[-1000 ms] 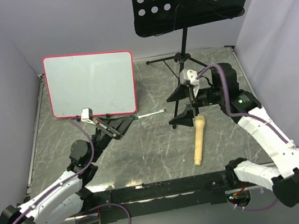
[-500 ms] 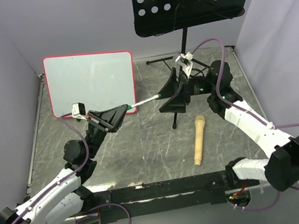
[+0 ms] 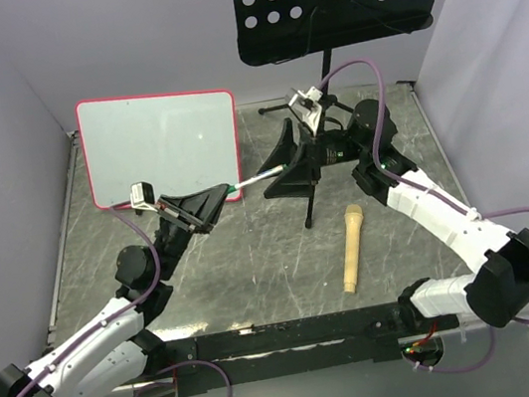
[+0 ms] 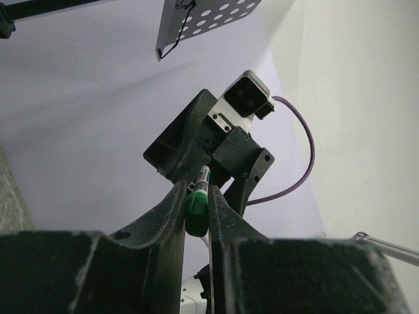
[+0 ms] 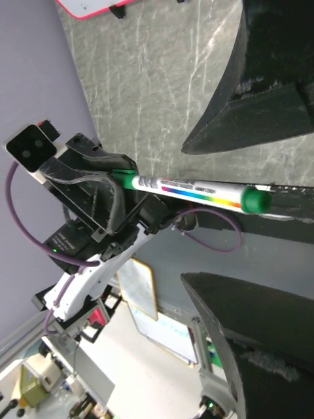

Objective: Write a sentence on the whiteboard
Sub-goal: Open the whiteboard marker from the pen cap.

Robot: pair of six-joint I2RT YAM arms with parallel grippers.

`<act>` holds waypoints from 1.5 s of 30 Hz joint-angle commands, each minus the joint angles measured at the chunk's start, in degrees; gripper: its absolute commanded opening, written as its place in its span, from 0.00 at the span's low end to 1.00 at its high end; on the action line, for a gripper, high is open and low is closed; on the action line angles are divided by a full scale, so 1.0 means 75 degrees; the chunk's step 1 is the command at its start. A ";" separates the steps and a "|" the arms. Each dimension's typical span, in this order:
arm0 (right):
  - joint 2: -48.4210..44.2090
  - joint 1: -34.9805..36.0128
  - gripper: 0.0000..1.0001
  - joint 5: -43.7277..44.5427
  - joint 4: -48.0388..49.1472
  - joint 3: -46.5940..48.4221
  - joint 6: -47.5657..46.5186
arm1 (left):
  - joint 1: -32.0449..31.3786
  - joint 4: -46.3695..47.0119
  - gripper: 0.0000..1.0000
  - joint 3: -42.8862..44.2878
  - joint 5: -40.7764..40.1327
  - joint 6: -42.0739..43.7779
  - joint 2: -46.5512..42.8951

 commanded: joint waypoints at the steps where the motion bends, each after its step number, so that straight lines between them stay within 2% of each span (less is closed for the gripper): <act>1: 0.0316 0.0050 0.74 0.0082 0.0265 0.0319 0.0266 | -0.0105 0.0317 0.01 0.0158 -0.0176 -0.0087 0.0027; 5: 0.0456 0.0073 0.63 0.0128 0.0325 0.0330 0.0384 | -0.0210 0.0212 0.01 0.0134 -0.0527 -0.0029 -0.0032; 13: 0.0609 0.0085 0.61 0.0258 0.0570 0.0459 0.0640 | -0.0515 -0.0351 0.01 0.0077 -0.1125 0.0182 -0.0301; 19: 0.0773 0.0097 0.51 0.0152 0.1016 0.0412 0.1086 | -0.0597 -0.0339 0.01 0.0029 -0.1360 0.0171 -0.0313; 35: 0.0937 0.0097 0.52 0.0011 0.1274 0.0471 0.1450 | -0.0597 -0.0913 0.01 -0.0018 -0.1559 0.0124 -0.0360; 42: 0.0984 0.0097 0.39 0.0035 0.1087 0.0506 0.1322 | -0.0597 -0.0925 0.01 -0.0053 -0.1618 0.0100 -0.0325; 45: 0.1007 0.0085 0.38 0.0023 0.1145 0.0506 0.1356 | -0.0597 -0.0925 0.01 -0.0053 -0.1606 0.0089 -0.0313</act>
